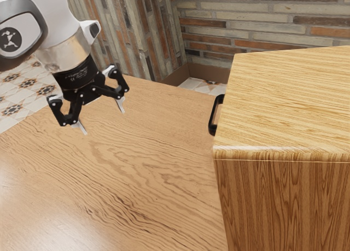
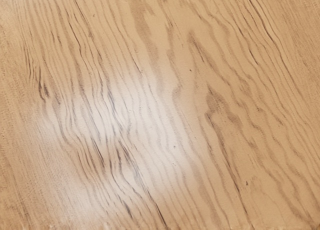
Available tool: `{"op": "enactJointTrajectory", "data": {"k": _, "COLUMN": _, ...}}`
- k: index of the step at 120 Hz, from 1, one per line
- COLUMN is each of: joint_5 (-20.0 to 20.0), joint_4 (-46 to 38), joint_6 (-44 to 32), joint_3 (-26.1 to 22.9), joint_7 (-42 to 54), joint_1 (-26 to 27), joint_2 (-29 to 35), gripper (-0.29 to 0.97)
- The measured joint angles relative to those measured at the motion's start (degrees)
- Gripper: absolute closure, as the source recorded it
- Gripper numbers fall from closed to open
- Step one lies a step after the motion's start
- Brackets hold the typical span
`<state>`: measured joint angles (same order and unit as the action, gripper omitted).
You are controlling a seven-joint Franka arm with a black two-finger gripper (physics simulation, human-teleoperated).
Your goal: Pull the drawer handle with one arm to open the drawer
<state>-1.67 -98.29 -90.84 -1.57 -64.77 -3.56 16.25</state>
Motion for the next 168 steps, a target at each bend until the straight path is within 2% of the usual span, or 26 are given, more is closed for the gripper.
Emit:
{"op": "enactJointTrajectory", "data": {"k": 20, "joint_5": -0.8, "joint_4": -0.5, "joint_6": 3.9, "joint_3": -0.1, "joint_7": -7.8, "joint_1": -1.2, "joint_2": 0.0, "gripper": 0.02}}
{"op": "enactJointTrajectory", "data": {"k": 29, "joint_5": -0.9, "joint_4": -0.7, "joint_6": 5.0, "joint_3": 2.9, "joint_7": -10.8, "joint_1": 1.3, "joint_2": -0.2, "gripper": 0.01}}
{"op": "enactJointTrajectory", "data": {"k": 36, "joint_5": -0.4, "joint_4": -0.3, "joint_6": 6.0, "joint_3": 3.0, "joint_7": -12.9, "joint_1": 4.0, "joint_2": -0.3, "gripper": 0.01}}
{"op": "enactJointTrajectory", "data": {"k": 41, "joint_5": 0.9, "joint_4": 2.7, "joint_6": 6.3, "joint_3": 3.0, "joint_7": -13.1, "joint_1": 5.5, "joint_2": -2.7, "gripper": 0.01}}
{"op": "enactJointTrajectory", "data": {"k": 59, "joint_5": 2.3, "joint_4": 12.5, "joint_6": 5.2, "joint_3": 1.3, "joint_7": -6.1, "joint_1": 6.4, "joint_2": -12.7, "gripper": 0.0}}
{"op": "enactJointTrajectory", "data": {"k": 92, "joint_5": 2.7, "joint_4": 16.1, "joint_6": 0.3, "joint_3": -0.2, "joint_7": 7.4, "joint_1": 6.6, "joint_2": -18.2, "gripper": 0.0}}
{"op": "enactJointTrajectory", "data": {"k": 109, "joint_5": 3.0, "joint_4": 12.6, "joint_6": -2.7, "joint_3": -1.8, "joint_7": 12.4, "joint_1": 6.2, "joint_2": -14.0, "gripper": 0.0}}
{"op": "enactJointTrajectory", "data": {"k": 141, "joint_5": 3.4, "joint_4": 11.3, "joint_6": -6.7, "joint_3": -2.9, "joint_7": 19.2, "joint_1": 10.4, "joint_2": -12.7, "gripper": 0.0}}
{"op": "enactJointTrajectory", "data": {"k": 168, "joint_5": 3.6, "joint_4": 5.8, "joint_6": -12.3, "joint_3": -4.3, "joint_7": 23.1, "joint_1": 7.9, "joint_2": -9.3, "gripper": 0.0}}
